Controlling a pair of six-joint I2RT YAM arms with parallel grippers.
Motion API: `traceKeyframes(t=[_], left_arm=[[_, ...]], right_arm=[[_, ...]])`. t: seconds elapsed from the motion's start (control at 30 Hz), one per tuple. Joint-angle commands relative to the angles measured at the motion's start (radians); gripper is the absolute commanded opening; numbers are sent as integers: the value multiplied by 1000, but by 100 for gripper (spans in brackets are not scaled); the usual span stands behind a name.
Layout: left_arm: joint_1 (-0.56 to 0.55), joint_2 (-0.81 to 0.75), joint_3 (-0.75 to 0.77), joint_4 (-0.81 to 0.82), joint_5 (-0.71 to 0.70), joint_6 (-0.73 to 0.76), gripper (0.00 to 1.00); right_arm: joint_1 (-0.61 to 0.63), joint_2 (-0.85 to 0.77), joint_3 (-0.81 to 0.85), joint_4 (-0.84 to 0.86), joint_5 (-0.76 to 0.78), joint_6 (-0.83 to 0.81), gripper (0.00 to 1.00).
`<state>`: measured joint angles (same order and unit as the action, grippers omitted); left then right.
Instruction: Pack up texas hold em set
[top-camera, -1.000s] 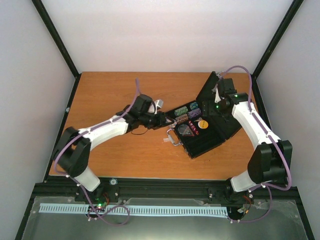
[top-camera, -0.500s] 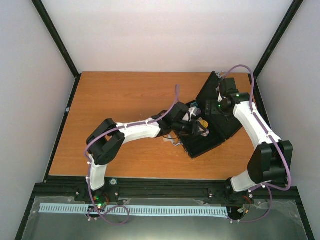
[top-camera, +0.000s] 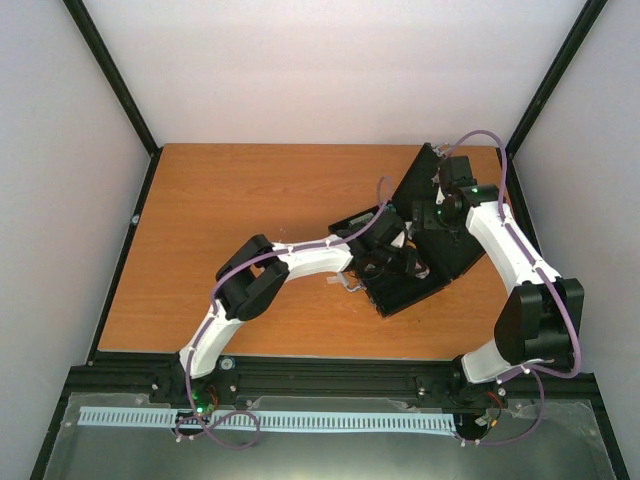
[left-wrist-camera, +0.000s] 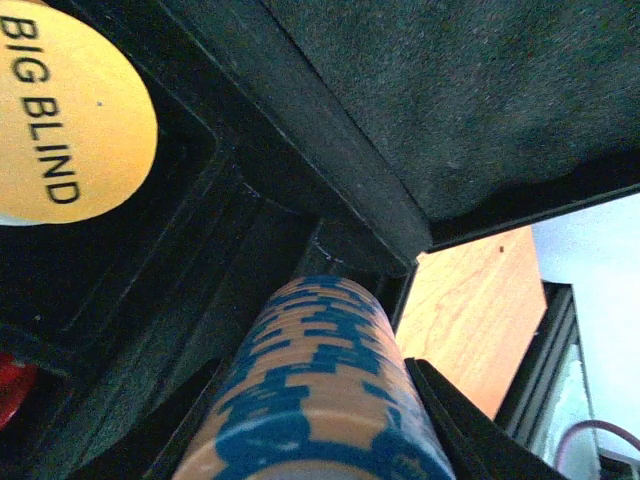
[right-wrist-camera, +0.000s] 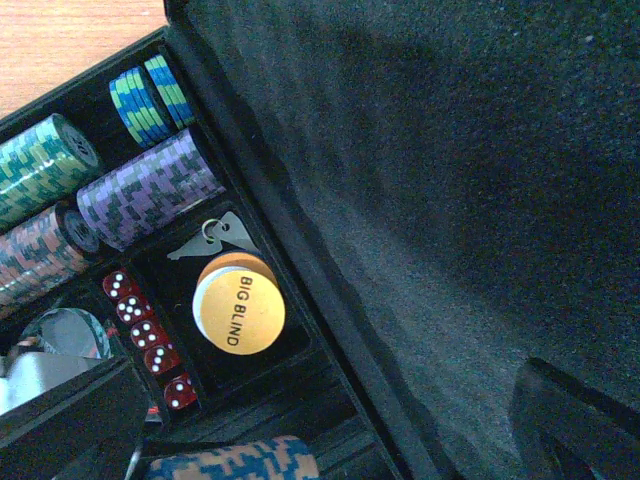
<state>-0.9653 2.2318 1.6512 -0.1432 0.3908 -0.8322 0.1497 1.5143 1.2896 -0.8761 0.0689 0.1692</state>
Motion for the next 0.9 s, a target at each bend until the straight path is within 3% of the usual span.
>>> traceKeyframes(t=[0.0,0.23,0.37,0.47,0.6,0.87], left_arm=[[-43,31,133,-73,-58,75,1],[-52,50,157,-166,-217,137,1],[-52,69,174,-177,-236,143,1],[-52,73,161,-182,-228,159,9],[-53,49,109,-189,-194,196,33],[-53,-41,3,-210,-162,265,44]], right_arm=[[-13,13,14,0,9,-27,100],[-20,19,2,10,-12,-37,100],[-21,31,2,11,-21,-37,100],[-21,38,8,10,-27,-39,100],[-21,38,4,11,-26,-39,100],[-21,38,-7,20,-32,-34,100]])
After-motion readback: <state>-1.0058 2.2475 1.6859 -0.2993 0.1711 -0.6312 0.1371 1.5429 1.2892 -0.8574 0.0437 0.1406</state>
